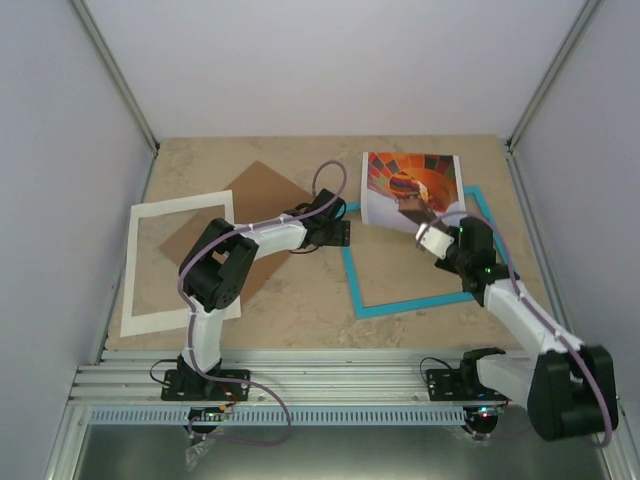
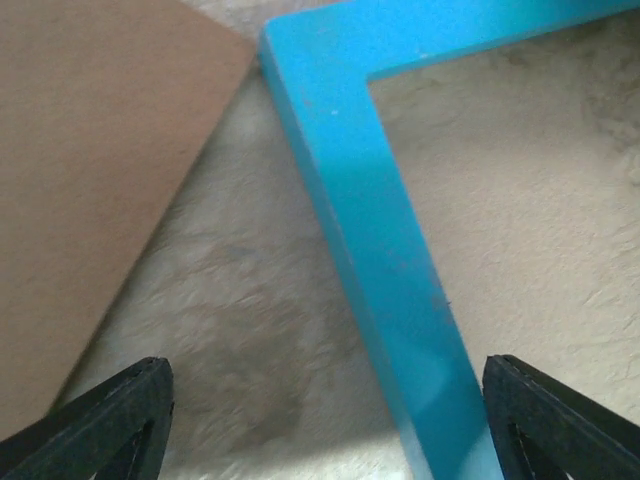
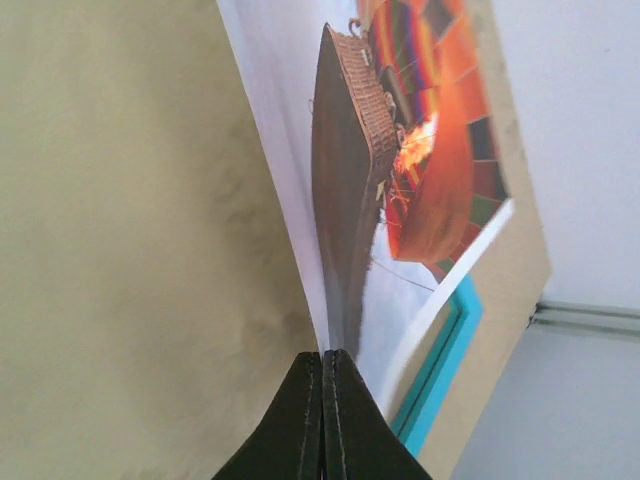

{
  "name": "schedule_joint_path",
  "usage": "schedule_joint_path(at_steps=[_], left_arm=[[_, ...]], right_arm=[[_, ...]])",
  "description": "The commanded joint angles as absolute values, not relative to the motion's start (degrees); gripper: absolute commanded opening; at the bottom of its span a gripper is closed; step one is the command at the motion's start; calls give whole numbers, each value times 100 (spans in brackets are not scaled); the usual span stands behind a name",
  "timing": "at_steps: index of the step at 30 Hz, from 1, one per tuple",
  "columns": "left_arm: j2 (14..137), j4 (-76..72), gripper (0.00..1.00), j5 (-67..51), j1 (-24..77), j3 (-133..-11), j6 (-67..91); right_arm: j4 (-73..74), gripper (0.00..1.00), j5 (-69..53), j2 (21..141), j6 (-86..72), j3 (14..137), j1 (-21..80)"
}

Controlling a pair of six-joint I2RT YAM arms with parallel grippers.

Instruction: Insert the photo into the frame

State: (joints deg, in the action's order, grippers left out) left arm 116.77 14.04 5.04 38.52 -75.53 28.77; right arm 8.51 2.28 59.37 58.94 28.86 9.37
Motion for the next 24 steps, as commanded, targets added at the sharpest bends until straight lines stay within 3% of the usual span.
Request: schedule_joint_path(at_steps=[1, 10, 16, 20, 24], left_arm=[[11108, 1258, 87, 448, 3490, -7237, 3091], [10149, 1099, 94, 481, 3167, -6720, 2479], [9505, 1457, 99, -111, 3153, -6446, 967], [8574, 1378, 99, -696, 3147, -5850, 45], [8477, 2009, 99, -1911, 3199, -6135, -354]], right_arm=[[19, 0, 112, 6812, 4896, 3724, 1066], [290, 0, 10, 8487, 3788, 5357, 1978], [709, 2, -266, 9696, 3256, 6413, 2392], [1199, 33, -979, 10090, 2894, 6913, 2491], [1785, 59, -1940, 10212, 2703, 7271, 2440]])
